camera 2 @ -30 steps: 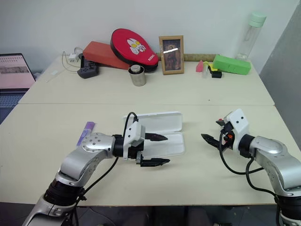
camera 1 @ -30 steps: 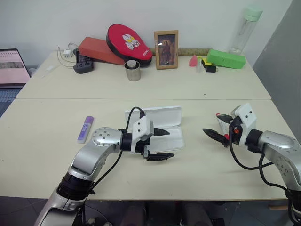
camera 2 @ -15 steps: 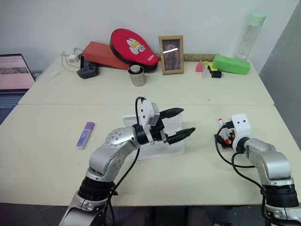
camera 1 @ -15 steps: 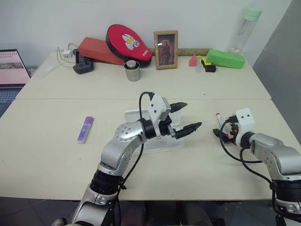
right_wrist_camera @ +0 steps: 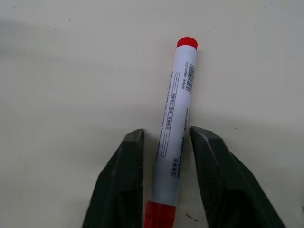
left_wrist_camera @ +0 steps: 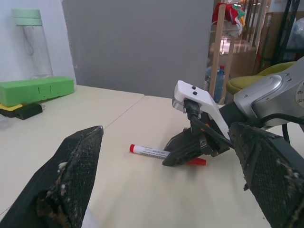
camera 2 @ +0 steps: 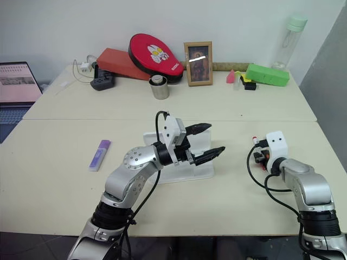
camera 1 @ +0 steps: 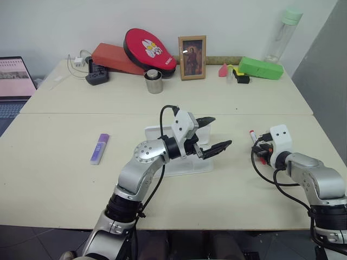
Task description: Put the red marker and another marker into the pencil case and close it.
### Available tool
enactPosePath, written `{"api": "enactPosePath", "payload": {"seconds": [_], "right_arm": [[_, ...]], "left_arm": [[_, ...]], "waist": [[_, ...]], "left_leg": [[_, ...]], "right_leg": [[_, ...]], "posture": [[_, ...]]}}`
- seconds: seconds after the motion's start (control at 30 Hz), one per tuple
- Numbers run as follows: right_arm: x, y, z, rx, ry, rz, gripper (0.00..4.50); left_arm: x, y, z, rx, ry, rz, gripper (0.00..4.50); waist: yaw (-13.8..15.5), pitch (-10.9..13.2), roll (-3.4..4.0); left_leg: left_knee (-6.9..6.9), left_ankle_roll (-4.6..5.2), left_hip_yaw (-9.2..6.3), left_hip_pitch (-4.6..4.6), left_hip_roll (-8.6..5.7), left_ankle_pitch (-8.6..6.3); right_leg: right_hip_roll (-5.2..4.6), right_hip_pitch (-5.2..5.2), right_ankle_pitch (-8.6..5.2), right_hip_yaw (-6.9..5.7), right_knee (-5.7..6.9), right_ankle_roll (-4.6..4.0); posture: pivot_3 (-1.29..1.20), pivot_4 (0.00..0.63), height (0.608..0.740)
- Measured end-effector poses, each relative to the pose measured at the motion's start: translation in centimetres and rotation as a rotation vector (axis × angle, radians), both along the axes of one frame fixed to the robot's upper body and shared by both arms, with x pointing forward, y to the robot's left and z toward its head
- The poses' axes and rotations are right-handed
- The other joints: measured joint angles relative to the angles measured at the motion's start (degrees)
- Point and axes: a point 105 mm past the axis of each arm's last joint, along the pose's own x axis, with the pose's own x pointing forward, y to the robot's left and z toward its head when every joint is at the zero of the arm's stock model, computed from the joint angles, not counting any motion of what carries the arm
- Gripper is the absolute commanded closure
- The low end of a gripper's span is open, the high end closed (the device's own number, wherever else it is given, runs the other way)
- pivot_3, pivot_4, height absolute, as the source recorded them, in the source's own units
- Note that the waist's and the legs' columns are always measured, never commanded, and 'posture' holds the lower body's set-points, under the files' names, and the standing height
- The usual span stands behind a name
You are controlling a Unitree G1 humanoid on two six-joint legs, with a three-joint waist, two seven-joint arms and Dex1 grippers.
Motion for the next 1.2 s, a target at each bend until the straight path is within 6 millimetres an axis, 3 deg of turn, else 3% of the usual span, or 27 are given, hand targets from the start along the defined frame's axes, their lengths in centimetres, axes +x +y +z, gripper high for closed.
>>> {"api": "enactPosePath", "payload": {"seconds": [0.1,0.27,0.37,0.4,0.5,0.6,0.77,0.87,1.0,1.2], "right_arm": [[0.0,0.0,0.0,-0.002,0.001,0.004,4.23],[-0.2,-0.5,0.9,-0.039,-0.007,0.053,4.24],[-0.8,0.4,2.3,-0.102,-0.024,0.209,4.24],[-1.8,1.5,3.4,-0.178,-0.036,0.37,4.24],[-3.6,3.8,4.4,-0.226,-0.055,0.609,4.24],[-4.3,8.9,5.1,-0.205,-0.101,0.912,4.24],[-3.2,13.8,6.0,-0.238,-0.195,1.132,4.24],[-2.0,16.9,5.5,-0.266,-0.223,1.229,4.24],[-1.4,19.0,4.5,-0.306,-0.215,1.314,4.24],[-0.6,20.2,3.3,-0.33,-0.185,1.358,4.24]], "left_arm": [[0.0,0.1,0.0,0.003,0.0,0.001,0.0],[0.2,0.6,-0.3,0.034,-0.001,0.011,0.0],[0.0,1.5,-0.7,0.067,0.0,0.012,0.0],[-0.5,2.8,-1.3,0.091,0.016,0.024,0.0],[-1.0,5.5,-2.3,0.13,0.06,0.074,0.0],[-3.6,9.4,-4.1,0.198,0.14,0.103,0.0],[-5.2,14.0,-4.7,0.231,0.208,0.221,0.0],[-5.9,16.9,-4.5,0.254,0.217,0.315,0.0],[-6.0,18.5,-4.0,0.249,0.213,0.386,0.0],[-6.9,18.7,-4.0,0.243,0.222,0.403,0.0]], "waist": [[0.0,0.0,0.0],[-0.1,0.0,0.0],[-0.4,0.0,0.06],[-0.8,0.0,0.08],[-1.3,0.0,0.05],[-2.6,0.1,0.08],[-1.8,0.1,0.05],[-1.4,0.1,0.05],[-0.4,0.1,0.03],[-0.9,0.1,0.04]], "left_leg": [[0.0,0.0,0.0,0.0,0.0,0.0],[0.01,0.02,0.03,-0.01,0.01,-0.01],[-0.01,0.04,0.05,-0.02,0.02,-0.03],[-0.03,0.08,0.04,-0.01,0.04,-0.04],[0.02,0.18,-0.05,0.0,0.16,-0.11],[-0.1,0.19,-0.09,0.31,0.23,-0.12],[-0.12,0.18,-0.24,0.36,0.26,-0.12],[-0.14,0.17,-0.24,0.35,0.26,-0.12],[-0.12,0.12,-0.45,-0.04,0.11,-0.12],[-0.12,0.09,-0.45,-0.18,0.11,-0.11]], "right_leg": [[0.0,0.0,0.0,0.0,0.0,0.0],[0.01,-0.03,0.0,-0.01,0.0,0.0],[0.03,-0.06,-0.01,0.0,-0.01,0.0],[0.05,-0.07,-0.01,0.0,-0.04,0.01],[0.21,-0.04,-0.02,-0.01,-0.05,0.0],[0.36,-0.03,-0.01,0.26,-0.03,-0.06],[0.41,0.03,0.02,0.17,-0.05,-0.15],[0.4,0.0,0.01,0.18,-0.08,-0.2],[0.21,-0.21,0.03,0.15,-0.14,-0.21],[0.03,-0.4,0.07,0.16,-0.06,-0.27]], "posture": [[0.0,0.15,0.74],[0.0,0.15,0.74],[0.0,0.15,0.74],[0.0,0.15,0.74],[0.0,0.15,0.74],[0.0,0.15,0.74],[0.0,0.15,0.74],[0.0,0.15,0.74],[0.0,0.15,0.74],[0.0,0.15,0.74]]}}
